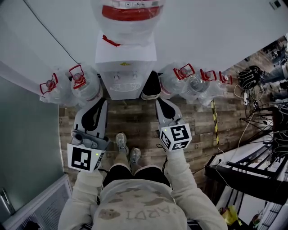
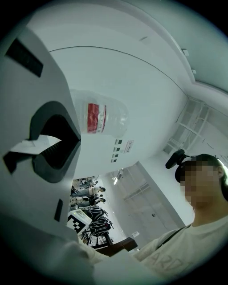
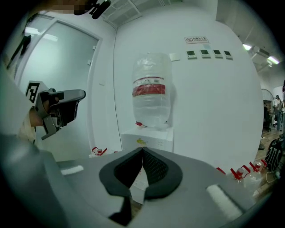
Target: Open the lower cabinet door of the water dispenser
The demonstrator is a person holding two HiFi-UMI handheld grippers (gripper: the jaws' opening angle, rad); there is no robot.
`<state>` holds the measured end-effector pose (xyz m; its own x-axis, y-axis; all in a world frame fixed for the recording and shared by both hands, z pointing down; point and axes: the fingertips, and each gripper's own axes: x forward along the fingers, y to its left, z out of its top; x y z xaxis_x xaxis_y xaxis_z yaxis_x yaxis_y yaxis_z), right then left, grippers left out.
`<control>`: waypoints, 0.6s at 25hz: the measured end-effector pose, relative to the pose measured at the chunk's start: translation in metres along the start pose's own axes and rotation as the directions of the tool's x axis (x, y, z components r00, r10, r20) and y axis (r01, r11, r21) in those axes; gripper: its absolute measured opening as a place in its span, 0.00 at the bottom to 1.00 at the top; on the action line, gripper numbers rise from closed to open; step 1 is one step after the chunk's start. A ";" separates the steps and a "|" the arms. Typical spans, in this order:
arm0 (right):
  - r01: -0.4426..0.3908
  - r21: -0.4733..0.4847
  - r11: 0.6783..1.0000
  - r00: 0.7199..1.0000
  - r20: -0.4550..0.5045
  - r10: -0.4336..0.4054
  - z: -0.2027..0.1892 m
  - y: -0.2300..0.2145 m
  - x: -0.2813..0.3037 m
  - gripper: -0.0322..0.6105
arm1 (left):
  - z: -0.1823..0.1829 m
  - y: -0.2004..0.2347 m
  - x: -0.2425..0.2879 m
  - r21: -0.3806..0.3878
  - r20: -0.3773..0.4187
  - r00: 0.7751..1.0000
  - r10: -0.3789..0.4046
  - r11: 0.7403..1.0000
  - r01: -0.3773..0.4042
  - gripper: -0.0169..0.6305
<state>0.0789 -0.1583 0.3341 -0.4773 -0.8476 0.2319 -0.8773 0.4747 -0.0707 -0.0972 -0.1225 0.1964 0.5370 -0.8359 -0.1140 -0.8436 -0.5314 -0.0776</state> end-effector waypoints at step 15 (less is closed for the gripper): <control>0.031 0.137 0.990 0.984 -0.176 -0.007 -0.144 -0.034 0.095 0.21 | -0.091 0.027 0.023 -0.069 -0.087 0.994 -0.058 0.996 0.052 0.03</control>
<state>0.0700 -0.2210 0.4985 -0.4552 -0.7959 0.3992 -0.8903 0.4110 -0.1959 -0.1078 -0.1683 0.2823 0.5829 -0.8122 -0.0226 -0.8125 -0.5827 -0.0145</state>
